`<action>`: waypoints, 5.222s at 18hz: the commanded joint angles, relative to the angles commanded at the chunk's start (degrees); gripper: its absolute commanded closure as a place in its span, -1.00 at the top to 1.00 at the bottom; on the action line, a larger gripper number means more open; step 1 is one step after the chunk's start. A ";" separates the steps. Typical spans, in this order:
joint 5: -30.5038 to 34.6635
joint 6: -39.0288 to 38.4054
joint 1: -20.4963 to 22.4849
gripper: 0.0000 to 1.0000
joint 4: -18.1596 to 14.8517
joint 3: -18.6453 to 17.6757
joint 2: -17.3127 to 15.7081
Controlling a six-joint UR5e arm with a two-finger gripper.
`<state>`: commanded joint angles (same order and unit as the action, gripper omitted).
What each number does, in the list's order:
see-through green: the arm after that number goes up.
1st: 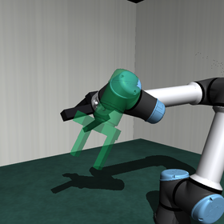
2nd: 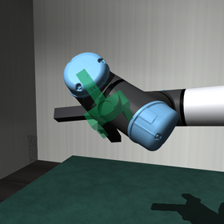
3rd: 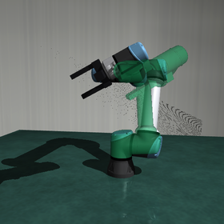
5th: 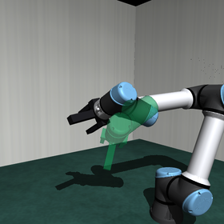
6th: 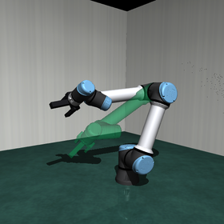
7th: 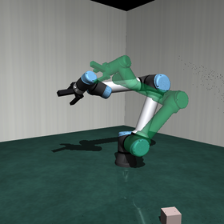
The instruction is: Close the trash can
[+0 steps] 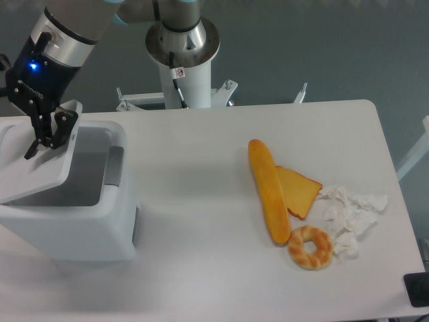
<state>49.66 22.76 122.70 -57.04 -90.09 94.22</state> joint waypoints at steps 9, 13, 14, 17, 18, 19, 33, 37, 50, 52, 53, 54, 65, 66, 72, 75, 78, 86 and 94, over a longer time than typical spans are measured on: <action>0.53 1.67 0.53 1.00 -0.09 -0.70 -0.17; 2.46 1.93 0.70 1.00 -0.09 -1.05 -0.35; 2.46 1.93 0.70 1.00 0.00 -1.14 -0.26; 2.46 1.93 0.79 1.00 0.00 -1.14 -0.26; 2.64 1.93 0.88 1.00 -0.09 -1.14 -0.26; 2.81 1.93 0.88 1.00 -0.09 -1.14 -0.26; 3.69 3.60 2.46 1.00 -0.09 -2.99 -1.58; 3.69 3.69 2.46 1.00 -0.09 -2.99 -1.58; 3.69 3.69 2.37 1.00 0.00 -2.99 -1.58; 3.69 3.69 2.37 1.00 0.00 -2.99 -1.58; 3.69 3.69 2.29 1.00 -0.09 -2.99 -1.58; 3.78 3.69 2.29 1.00 0.00 -2.99 -1.58; 5.01 4.57 2.11 1.00 0.00 -2.99 -1.41; 5.01 4.66 2.11 1.00 0.00 -2.90 -1.41; 6.68 5.27 2.11 1.00 0.00 -2.81 -1.14; 6.86 5.54 2.11 1.00 -0.09 -2.81 -1.14; 7.56 5.45 2.11 1.00 -0.09 -2.99 -1.23; 7.82 5.27 2.11 1.00 -0.18 -3.08 -1.05; 7.91 5.27 2.20 1.00 -0.18 -3.43 -1.41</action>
<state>57.57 28.04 124.89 -57.22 -93.52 92.81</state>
